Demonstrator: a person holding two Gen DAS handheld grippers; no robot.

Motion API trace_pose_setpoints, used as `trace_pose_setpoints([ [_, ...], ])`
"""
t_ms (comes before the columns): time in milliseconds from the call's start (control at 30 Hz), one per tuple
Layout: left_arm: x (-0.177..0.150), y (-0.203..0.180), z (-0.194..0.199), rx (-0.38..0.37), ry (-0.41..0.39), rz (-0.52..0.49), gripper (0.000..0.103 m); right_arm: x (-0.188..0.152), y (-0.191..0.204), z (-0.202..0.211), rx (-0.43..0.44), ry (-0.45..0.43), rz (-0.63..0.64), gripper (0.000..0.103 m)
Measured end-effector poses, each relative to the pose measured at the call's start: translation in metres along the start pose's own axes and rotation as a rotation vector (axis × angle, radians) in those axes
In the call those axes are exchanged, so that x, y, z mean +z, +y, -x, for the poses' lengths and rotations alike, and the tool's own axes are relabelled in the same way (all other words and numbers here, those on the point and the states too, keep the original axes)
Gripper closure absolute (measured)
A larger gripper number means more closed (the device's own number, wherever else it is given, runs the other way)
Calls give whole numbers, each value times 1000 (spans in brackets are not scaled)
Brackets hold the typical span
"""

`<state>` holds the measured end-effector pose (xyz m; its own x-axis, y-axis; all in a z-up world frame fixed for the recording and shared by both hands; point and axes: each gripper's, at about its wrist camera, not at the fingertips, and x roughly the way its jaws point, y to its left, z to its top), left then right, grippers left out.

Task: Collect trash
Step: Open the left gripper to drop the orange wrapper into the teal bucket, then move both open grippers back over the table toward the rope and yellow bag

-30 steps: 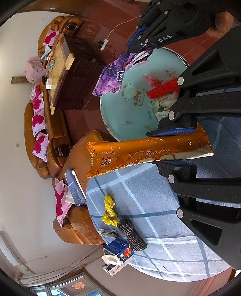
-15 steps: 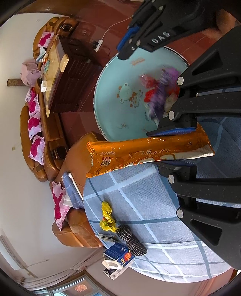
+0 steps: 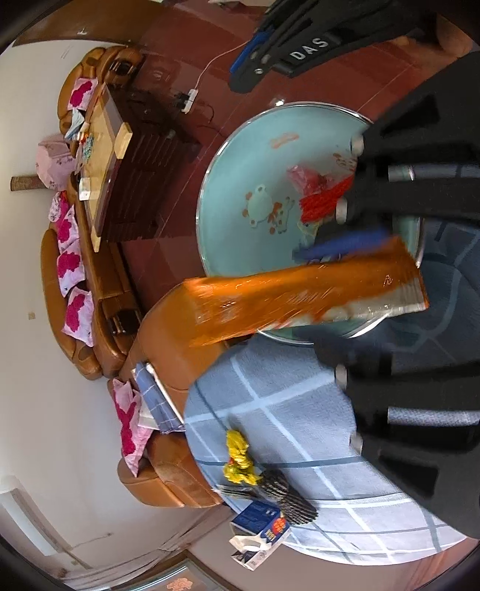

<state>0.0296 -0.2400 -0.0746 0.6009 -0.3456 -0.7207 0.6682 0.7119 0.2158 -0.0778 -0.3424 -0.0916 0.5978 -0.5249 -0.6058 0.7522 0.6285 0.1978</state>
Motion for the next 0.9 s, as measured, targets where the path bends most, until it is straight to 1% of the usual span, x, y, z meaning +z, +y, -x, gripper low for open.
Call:
trace_pose_setpoints([
  [33,1,0,2,9,-13,5,33,-1,-1,0,2,1,-1,87],
  [133,3,1,7,19,-36,10,32,0,-1,1,3,2,4,87],
  [300,-1,11,10,39,-19,34,32,-1,1,3,12,-1,2,87],
  [367,-3,17,11,50,-14,47,30,-1,6,5,28,-5,11,87],
  [433,-5,26,13,67,-14,63,25,-1,9,7,44,-5,23,82],
  [500,-8,33,15,85,-13,76,24,-1,12,11,51,-16,35,68],
  [533,-9,37,17,93,-11,83,24,0,14,12,55,-22,42,64],
  [567,-11,43,19,98,-12,92,23,-1,17,14,64,-30,53,57],
  [600,-14,49,20,104,-11,103,20,-1,19,15,69,-35,60,50],
  [633,-15,52,21,110,-10,111,19,-1,22,16,74,-39,69,46],
  [667,-18,58,23,117,-10,122,18,-2,25,17,78,-42,78,37],
  [700,-19,61,23,121,-8,128,18,-2,27,18,81,-48,85,33],
  [900,-32,88,25,148,13,181,16,-8,39,24,92,-52,135,33],
])
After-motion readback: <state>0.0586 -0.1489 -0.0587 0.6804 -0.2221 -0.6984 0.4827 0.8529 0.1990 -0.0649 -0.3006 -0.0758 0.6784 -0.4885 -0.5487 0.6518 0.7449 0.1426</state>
